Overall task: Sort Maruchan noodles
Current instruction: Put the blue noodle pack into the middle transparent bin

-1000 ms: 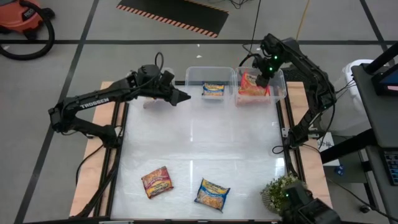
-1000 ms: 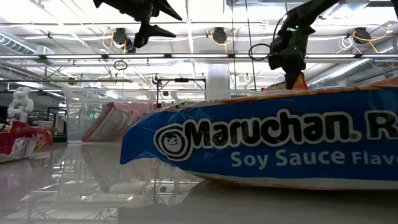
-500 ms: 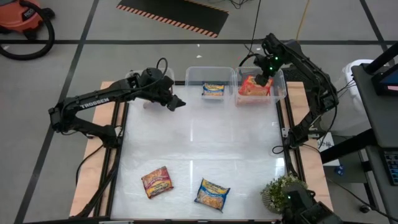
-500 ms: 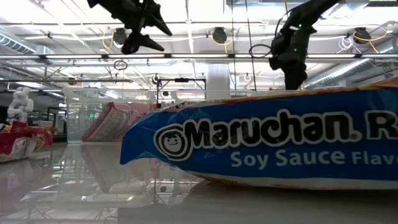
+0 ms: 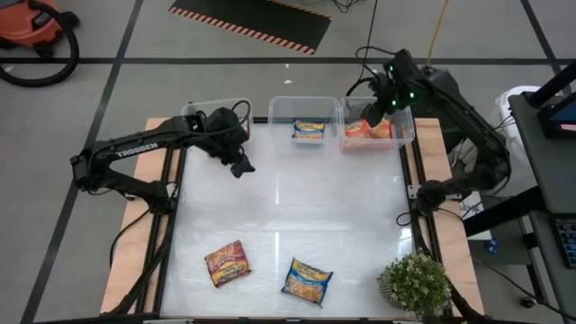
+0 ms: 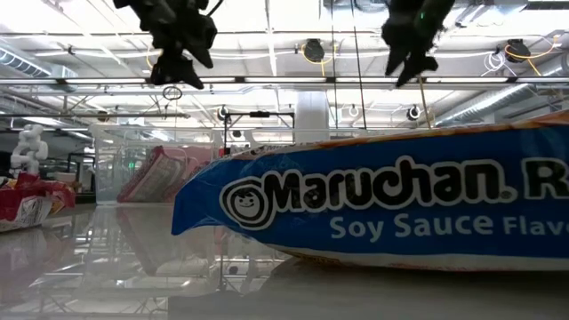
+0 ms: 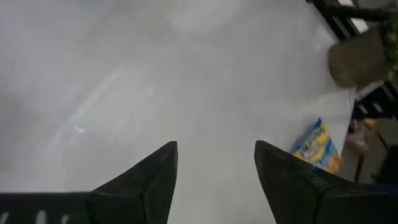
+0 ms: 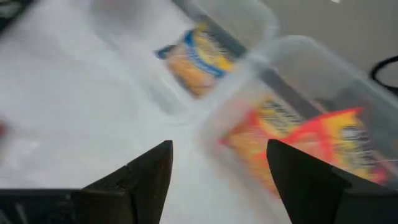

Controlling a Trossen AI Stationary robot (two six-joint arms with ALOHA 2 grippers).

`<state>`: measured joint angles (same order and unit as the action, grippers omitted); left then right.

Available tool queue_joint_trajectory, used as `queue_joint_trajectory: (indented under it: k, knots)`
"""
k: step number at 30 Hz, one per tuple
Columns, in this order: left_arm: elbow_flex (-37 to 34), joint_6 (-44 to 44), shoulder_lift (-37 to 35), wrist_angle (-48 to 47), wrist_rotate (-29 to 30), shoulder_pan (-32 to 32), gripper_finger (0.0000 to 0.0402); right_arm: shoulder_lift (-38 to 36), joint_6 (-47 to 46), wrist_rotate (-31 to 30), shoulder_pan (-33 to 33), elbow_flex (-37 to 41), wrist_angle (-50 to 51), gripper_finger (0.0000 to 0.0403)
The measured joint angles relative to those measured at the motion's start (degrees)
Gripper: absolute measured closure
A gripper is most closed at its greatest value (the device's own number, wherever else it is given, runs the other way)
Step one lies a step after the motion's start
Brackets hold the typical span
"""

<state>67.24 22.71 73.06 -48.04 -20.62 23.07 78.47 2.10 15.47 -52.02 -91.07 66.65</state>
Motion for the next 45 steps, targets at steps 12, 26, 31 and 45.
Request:
queue_joint_trajectory:
  k: [12, 26, 31, 45]
  knots:
    - [0.0, -3.2, 0.0, -9.3, -2.4, -3.2, 0.0183, -6.7, -32.2, -2.1, 36.3, 0.0, 3.0, 0.0151]
    - [0.0, -4.7, 0.0, -16.1, -0.5, -11.7, 0.0183, 4.7, -40.3, -9.5, 69.5, 0.0, -6.5, 0.0151]
    - [0.0, -4.4, 0.0, -16.0, -0.1, -12.7, 0.0183, 10.9, -38.9, -9.5, 73.9, 0.0, -8.4, 0.0151]
    - [0.0, -3.4, 0.0, -16.7, 0.3, -14.9, 0.0183, 17.1, -31.6, -3.1, 79.6, 17.0, -32.6, 0.0151]
